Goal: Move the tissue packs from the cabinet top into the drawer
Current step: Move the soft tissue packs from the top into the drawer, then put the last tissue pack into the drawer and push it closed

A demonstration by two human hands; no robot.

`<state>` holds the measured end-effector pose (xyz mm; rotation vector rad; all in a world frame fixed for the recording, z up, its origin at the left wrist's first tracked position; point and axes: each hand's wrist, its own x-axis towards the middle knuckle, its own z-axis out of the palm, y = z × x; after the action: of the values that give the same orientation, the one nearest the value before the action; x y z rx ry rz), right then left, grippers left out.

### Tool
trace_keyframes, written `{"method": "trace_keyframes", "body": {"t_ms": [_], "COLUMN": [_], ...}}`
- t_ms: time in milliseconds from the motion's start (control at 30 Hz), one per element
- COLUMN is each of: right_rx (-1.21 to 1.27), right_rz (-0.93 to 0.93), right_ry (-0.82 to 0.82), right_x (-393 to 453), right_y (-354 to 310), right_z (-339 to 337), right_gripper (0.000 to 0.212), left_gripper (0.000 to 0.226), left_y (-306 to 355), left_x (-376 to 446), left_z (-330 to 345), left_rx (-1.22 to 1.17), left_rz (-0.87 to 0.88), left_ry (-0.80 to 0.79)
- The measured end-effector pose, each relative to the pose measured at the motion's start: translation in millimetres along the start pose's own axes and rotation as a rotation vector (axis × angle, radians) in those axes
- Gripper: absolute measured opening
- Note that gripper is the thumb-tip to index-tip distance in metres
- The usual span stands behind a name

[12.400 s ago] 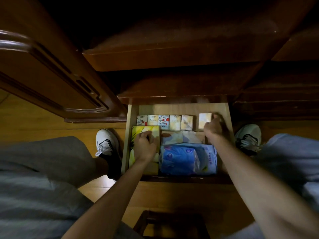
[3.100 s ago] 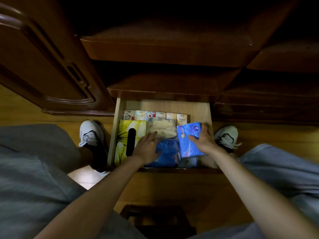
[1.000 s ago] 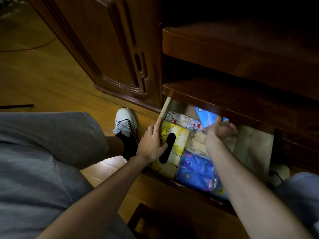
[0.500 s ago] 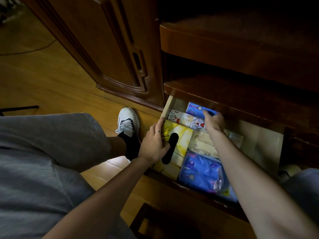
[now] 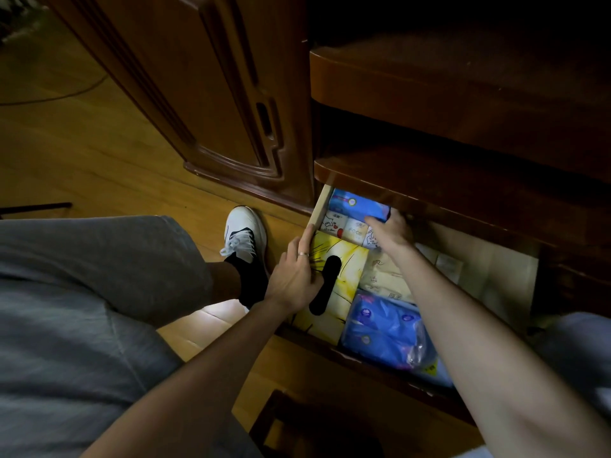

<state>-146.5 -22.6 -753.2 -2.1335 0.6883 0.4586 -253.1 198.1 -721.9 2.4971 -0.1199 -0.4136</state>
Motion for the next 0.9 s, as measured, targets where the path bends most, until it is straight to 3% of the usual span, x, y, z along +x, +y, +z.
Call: {"method": "trace_keyframes", "body": {"t_ms": [167,233,333,500,667,800,900], "right_rx": [-0.122,-0.179,-0.149,-0.076,-0.041,-0.007,-0.105], "right_rz": [-0.09,-0.101,-0.159,-0.293,-0.587,-0.815,-0.914], "right_ry": [-0.164,-0.166,-0.182,-0.175,0.086,0.406,0.68], "right_x": [-26.6,-39.4,-65.6,-128.3,-216.0,-277.3,-288.1], "right_y": [10.8,14.9,14.1,1.3,-35.0,-84.9,-123.0], "right_z": [-20.2,-33.4,-56.5,-119.3,-216.0,-288.8,-333.2], "right_gripper": [0.07,0.072,0.055,0.037,0.017,0.017,0.016], "left_gripper": [0.102,0.104,0.1,0.074,0.05,0.033,0.03], "left_y": [4.6,8.1,23.0,78.4,161.5,235.0,285.8], "left_x": [-2.6,-2.8,-3.9,-10.8,-25.6,-30.8,-20.7], "left_z": [-6.6,-12.1,-26.1,-63.6,-135.0,-214.4,-266.5], "left_rx": [-0.013,0.002,0.038,0.046,-0.048,-0.023,0.042], "left_rz": [-0.021,-0.042,-0.054,0.055,0.301,0.585,0.693], "left_ry": [-0.062,-0.109,-0.108,0.085,0.367,0.674,0.796]}}
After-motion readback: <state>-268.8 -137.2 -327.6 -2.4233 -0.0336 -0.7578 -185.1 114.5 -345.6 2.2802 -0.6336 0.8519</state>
